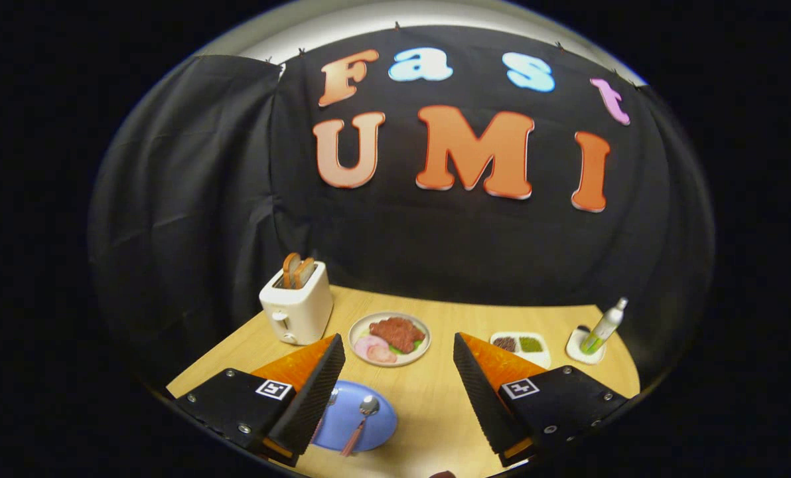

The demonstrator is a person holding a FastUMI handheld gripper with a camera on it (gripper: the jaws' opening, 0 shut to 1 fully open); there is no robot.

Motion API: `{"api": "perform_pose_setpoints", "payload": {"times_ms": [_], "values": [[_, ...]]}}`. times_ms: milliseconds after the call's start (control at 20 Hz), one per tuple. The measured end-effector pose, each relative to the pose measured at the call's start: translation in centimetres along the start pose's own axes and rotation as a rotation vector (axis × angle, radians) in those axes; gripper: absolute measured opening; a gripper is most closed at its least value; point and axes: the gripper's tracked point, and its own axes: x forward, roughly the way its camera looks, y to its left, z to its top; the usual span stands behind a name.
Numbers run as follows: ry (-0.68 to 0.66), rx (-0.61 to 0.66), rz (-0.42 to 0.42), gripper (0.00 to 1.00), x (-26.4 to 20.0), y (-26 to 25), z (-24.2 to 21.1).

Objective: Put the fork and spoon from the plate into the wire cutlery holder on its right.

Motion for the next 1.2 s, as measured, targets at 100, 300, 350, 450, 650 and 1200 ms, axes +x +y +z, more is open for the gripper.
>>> {"api": "perform_pose_setpoints", "payload": {"times_ms": [100,300,350,450,650,1200], "values": [[0.125,0.046,0.019,0.99,1.5,1.2,-3.4],[0.337,0.05,0.028,0.98,3.9,2.6,-8.7],[0.393,0.045,0.031,0.97,4.2,2.8,-10.0],[0.489,0.04,0.034,0.95,5.1,3.3,-12.3],[0.689,0.06,0.062,0.85,6.0,4.4,-16.8],[1.052,0.132,0.043,0.52,7.4,5.8,-24.3]]}}
